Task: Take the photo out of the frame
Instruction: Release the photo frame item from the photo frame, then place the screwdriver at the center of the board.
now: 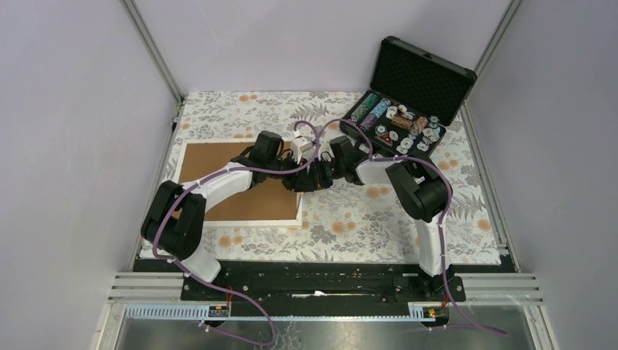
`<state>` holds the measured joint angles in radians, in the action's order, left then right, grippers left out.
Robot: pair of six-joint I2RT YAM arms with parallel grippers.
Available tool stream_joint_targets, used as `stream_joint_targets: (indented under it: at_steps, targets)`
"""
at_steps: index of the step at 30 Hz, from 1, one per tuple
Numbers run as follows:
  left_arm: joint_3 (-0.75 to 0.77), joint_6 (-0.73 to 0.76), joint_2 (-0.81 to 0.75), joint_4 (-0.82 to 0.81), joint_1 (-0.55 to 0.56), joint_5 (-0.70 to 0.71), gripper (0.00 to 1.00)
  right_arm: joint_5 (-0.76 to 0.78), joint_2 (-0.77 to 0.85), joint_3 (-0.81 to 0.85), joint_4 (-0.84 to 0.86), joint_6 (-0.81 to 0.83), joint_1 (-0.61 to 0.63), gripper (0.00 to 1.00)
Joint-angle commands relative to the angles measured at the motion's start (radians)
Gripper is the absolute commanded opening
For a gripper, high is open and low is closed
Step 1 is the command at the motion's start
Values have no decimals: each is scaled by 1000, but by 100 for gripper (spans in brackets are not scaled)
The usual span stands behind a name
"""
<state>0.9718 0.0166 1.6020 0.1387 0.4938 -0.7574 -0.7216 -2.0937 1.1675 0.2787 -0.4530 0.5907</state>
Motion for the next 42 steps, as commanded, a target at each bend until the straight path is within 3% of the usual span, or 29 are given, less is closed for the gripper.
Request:
stream_joint_targets:
  at_steps: [1,8,14,19,23,31,36,39,42]
  targets:
    - [55,-55,-27,121,-31,-97,0,73,-12,-8,-57,73,28,21]
    - [124,-110,-143,193,-205,-200,0,38,205,2,-120,172,-81,56]
    - [85,-284,-214,96,-292,-250,0,-170,402,20,-183,238,-101,78]
    - [44,-483,-256,-71,-306,-286,0,-178,504,56,-269,321,-5,84]
    - [-2,-637,-292,-234,-305,-302,0,-64,488,114,-360,369,87,81]
    - [-47,-707,-325,-307,-301,-303,0,38,399,181,-353,375,161,70]
    - [-68,-718,-334,-321,-297,-305,0,110,367,205,-328,350,161,49]
    - [-81,-716,-337,-321,-296,-298,0,111,376,204,-310,335,161,42]
    - [-92,-712,-337,-321,-291,-286,0,115,384,206,-301,325,162,25]
